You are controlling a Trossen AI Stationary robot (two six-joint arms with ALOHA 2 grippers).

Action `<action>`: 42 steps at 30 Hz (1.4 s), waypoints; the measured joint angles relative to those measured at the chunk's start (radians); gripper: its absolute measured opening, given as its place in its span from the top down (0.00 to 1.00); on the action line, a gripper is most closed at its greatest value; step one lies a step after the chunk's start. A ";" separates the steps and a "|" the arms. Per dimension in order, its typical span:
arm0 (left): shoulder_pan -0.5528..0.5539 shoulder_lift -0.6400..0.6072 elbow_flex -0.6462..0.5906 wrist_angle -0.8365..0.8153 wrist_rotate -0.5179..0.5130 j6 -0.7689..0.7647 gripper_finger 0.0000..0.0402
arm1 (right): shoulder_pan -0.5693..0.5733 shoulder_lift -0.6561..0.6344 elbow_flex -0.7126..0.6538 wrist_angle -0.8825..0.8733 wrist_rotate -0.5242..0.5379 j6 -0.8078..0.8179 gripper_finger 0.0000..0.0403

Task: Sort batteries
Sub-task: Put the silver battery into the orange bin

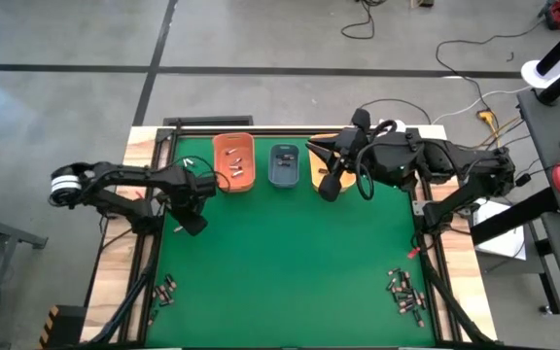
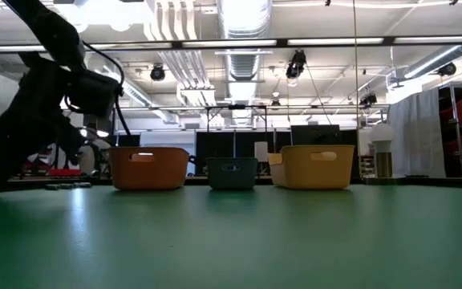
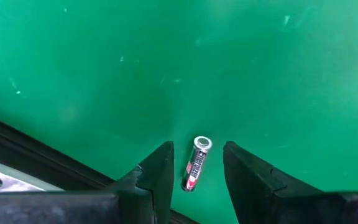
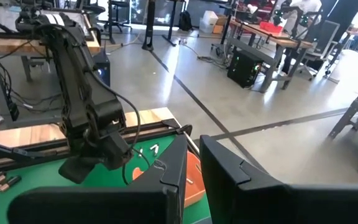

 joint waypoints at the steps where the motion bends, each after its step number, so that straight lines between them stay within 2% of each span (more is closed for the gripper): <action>1: 0.000 0.014 0.000 -0.001 0.000 0.001 0.71 | 0.000 0.000 0.000 0.000 0.000 0.000 0.90; 11: -0.041 0.095 -0.012 0.010 -0.001 -0.028 0.71 | 0.000 0.000 0.000 -0.001 0.000 -0.002 0.90; 16: -0.088 0.088 -0.023 0.025 -0.009 -0.057 0.71 | 0.000 0.000 0.000 -0.003 0.000 -0.004 0.90; 25: -0.089 0.059 -0.015 0.029 -0.034 -0.074 0.72 | -0.011 0.000 0.000 -0.002 0.001 -0.011 0.90; 28: -0.089 0.058 -0.018 0.037 -0.035 -0.077 0.77 | -0.011 0.000 0.000 -0.002 0.001 -0.003 0.90; 34: -0.089 0.055 -0.024 0.056 -0.032 -0.079 0.96 | -0.011 0.000 0.000 -0.002 0.001 -0.003 0.90; 42: -0.089 0.007 -0.018 0.056 -0.071 -0.056 0.97 | -0.011 0.000 0.000 -0.002 0.000 -0.003 0.90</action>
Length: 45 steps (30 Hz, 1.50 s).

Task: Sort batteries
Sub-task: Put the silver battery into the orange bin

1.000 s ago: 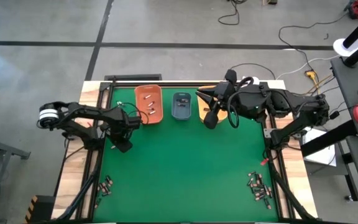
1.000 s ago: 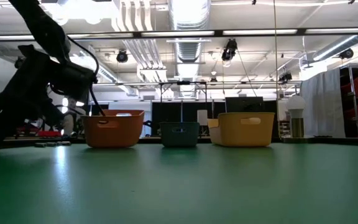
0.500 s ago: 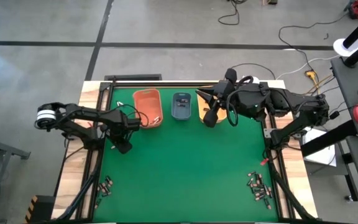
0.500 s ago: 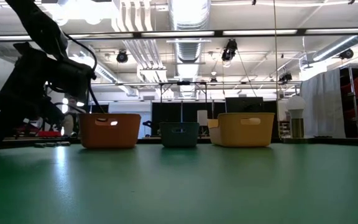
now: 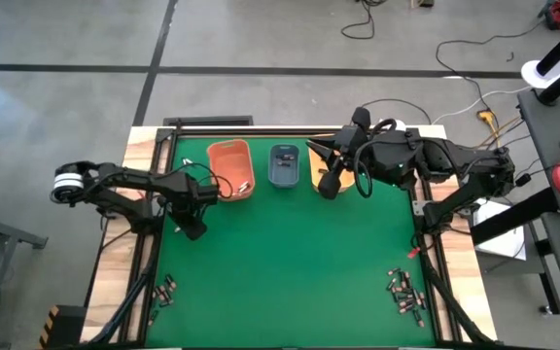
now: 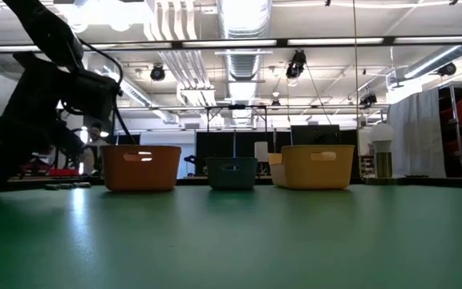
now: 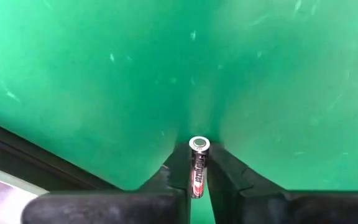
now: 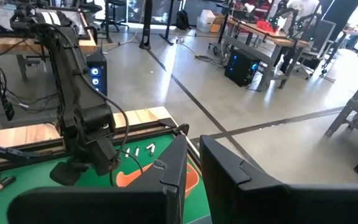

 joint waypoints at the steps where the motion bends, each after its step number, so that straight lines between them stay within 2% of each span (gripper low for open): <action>1: 0.000 -0.018 0.006 0.016 -0.019 0.000 0.97 | 0.000 0.000 0.000 0.000 0.000 0.000 0.90; 6: 0.001 -0.094 0.054 0.009 -0.044 -0.008 0.98 | -0.004 0.000 0.000 0.000 0.000 -0.002 0.90; 10: 0.001 -0.137 0.142 -0.009 -0.039 0.003 0.98 | -0.012 0.000 0.000 0.000 0.000 -0.004 0.90; 15: 0.017 -0.162 0.334 -0.087 -0.033 0.027 0.98 | -0.020 0.000 0.000 0.000 0.000 -0.016 0.90; 18: 0.062 -0.139 0.463 -0.094 -0.038 0.075 0.98 | -0.024 0.000 0.000 0.001 0.000 -0.035 0.90; 23: 0.195 -0.003 0.630 -0.076 -0.046 0.206 0.98 | -0.041 0.000 0.000 0.001 0.000 -0.046 0.90; 28: 0.300 0.186 0.726 -0.037 -0.046 0.300 0.98 | -0.041 0.000 0.000 -0.001 0.000 -0.037 0.90; 33: 0.340 0.358 0.746 0.043 -0.045 0.332 0.98 | -0.025 -0.001 0.000 -0.047 0.000 0.020 0.90; 36: 0.367 0.442 0.744 0.037 -0.033 0.332 0.98 | -0.016 -0.001 0.000 -0.095 -0.001 0.067 0.90; 41: 0.386 0.503 0.744 0.065 -0.030 0.332 0.97 | -0.012 -0.001 0.000 -0.152 -0.001 0.105 0.90; 45: 0.387 0.513 0.744 0.081 -0.099 0.332 0.97 | -0.013 -0.001 0.000 -0.155 -0.001 0.104 0.90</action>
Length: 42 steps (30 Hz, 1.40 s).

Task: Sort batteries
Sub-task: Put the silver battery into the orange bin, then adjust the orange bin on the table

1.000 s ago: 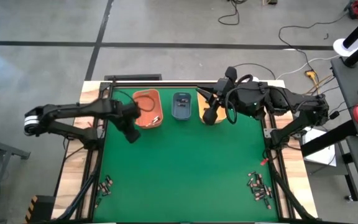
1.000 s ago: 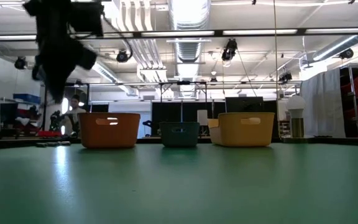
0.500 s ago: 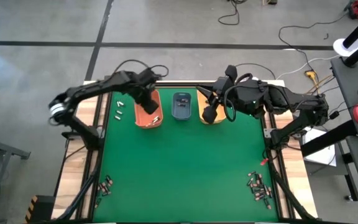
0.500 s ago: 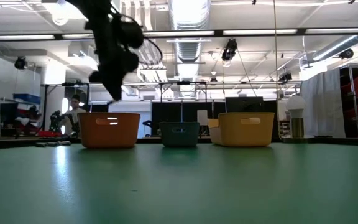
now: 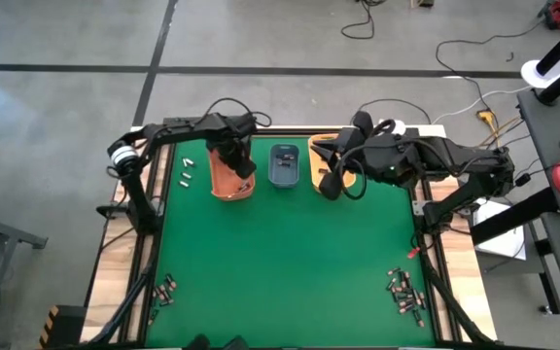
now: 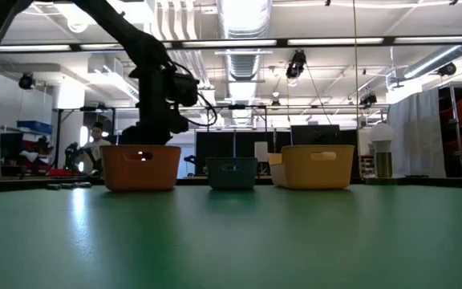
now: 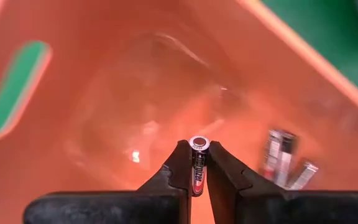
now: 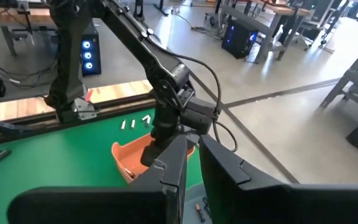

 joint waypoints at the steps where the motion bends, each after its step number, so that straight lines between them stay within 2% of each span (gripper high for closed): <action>1: 0.001 0.004 0.000 0.000 -0.005 0.000 0.97 | -0.001 0.000 0.000 0.000 0.000 -0.001 0.90; 7: -0.007 0.030 -0.003 0.007 -0.054 -0.002 0.97 | -0.002 0.000 0.000 0.000 0.000 -0.024 0.90; 20: -0.015 0.055 -0.049 0.055 -0.057 -0.010 0.96 | -0.002 0.000 0.000 -0.002 0.001 -0.026 0.90; 34: -0.014 0.045 -0.028 0.046 -0.064 0.027 0.68 | -0.002 0.000 0.000 0.000 0.001 -0.026 0.90; 42: 0.006 -0.012 0.001 0.012 -0.075 0.045 0.61 | -0.002 0.000 0.000 -0.001 0.002 -0.026 0.90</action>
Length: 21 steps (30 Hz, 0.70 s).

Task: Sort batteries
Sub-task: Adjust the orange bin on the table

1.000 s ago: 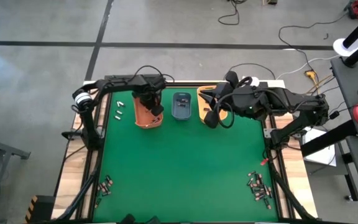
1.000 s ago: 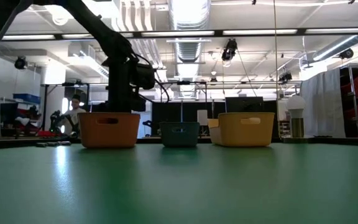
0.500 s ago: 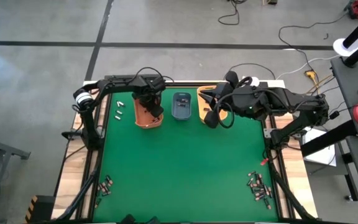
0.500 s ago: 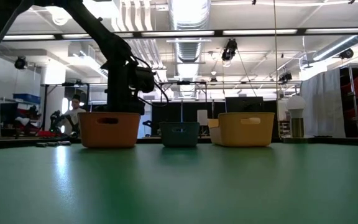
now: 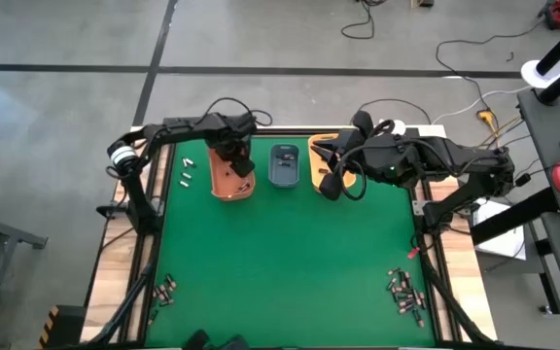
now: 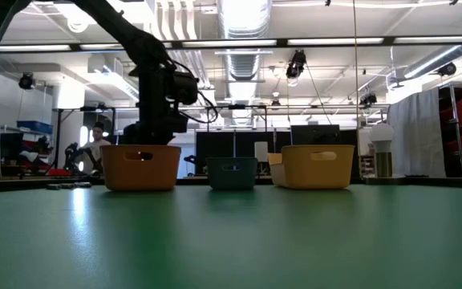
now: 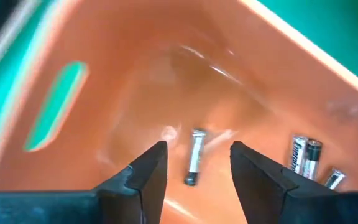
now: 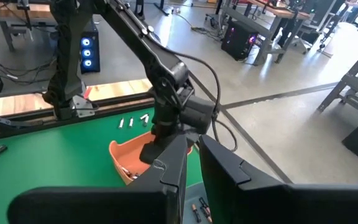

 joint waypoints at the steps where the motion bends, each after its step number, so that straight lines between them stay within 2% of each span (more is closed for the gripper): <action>1: 0.007 -0.005 0.001 0.000 -0.008 0.000 0.61 | 0.000 0.000 0.000 0.000 0.000 0.000 0.90; 14: 0.112 -0.008 0.001 -0.005 -0.040 -0.006 0.61 | 0.000 0.000 0.000 0.000 0.000 -0.002 0.90; 21: 0.120 -0.008 0.001 0.075 -0.047 0.006 0.61 | 0.000 -0.001 0.000 0.001 0.000 -0.003 0.90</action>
